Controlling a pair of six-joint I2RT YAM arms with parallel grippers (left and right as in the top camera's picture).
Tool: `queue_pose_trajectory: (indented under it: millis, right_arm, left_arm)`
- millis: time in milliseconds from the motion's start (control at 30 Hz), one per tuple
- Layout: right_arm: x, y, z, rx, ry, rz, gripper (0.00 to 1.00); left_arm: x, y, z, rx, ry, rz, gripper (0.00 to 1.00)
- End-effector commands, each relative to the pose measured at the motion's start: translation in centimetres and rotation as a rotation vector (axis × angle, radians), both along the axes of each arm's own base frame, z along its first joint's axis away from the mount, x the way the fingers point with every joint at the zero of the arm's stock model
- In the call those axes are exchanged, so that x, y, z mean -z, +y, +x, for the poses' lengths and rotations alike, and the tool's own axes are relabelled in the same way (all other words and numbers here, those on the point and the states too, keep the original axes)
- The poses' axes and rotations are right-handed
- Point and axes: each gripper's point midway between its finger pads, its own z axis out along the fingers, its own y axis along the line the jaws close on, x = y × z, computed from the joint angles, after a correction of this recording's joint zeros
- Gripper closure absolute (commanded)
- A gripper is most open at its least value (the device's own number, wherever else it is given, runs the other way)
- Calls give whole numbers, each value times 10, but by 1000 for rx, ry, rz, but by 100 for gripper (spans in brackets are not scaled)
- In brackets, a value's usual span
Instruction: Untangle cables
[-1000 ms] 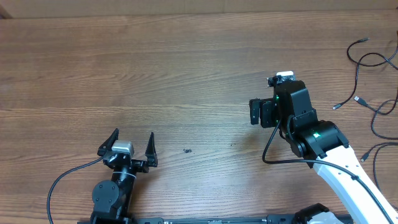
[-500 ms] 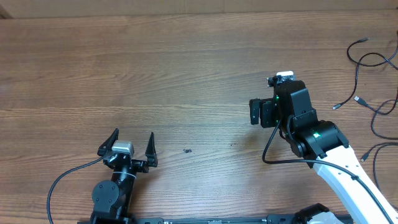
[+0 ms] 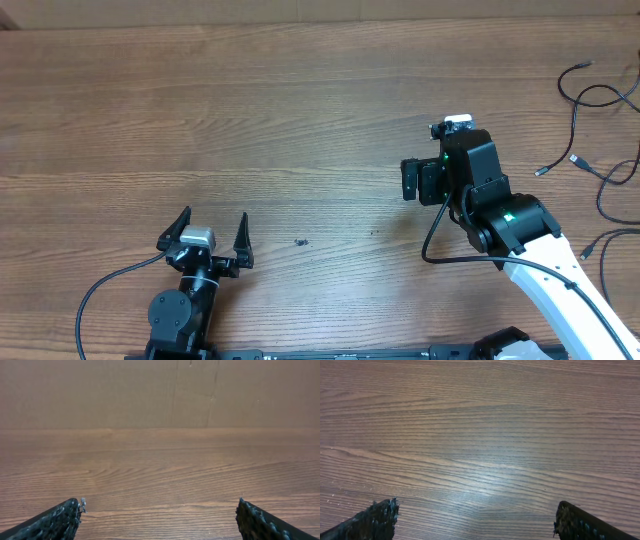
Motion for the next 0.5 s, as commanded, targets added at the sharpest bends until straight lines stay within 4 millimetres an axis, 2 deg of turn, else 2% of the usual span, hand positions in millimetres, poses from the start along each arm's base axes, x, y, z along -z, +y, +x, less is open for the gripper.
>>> queue_pose_trajectory:
  millis: [0,467]
  right_arm:
    - [-14,1,4,3,-41,5,0]
    - [-14,0,3,5,-38,1,0]
  left_arm:
    - [0,2,0,-8,-7,22,0]
    - [0,2,0,-8,-7,22,1]
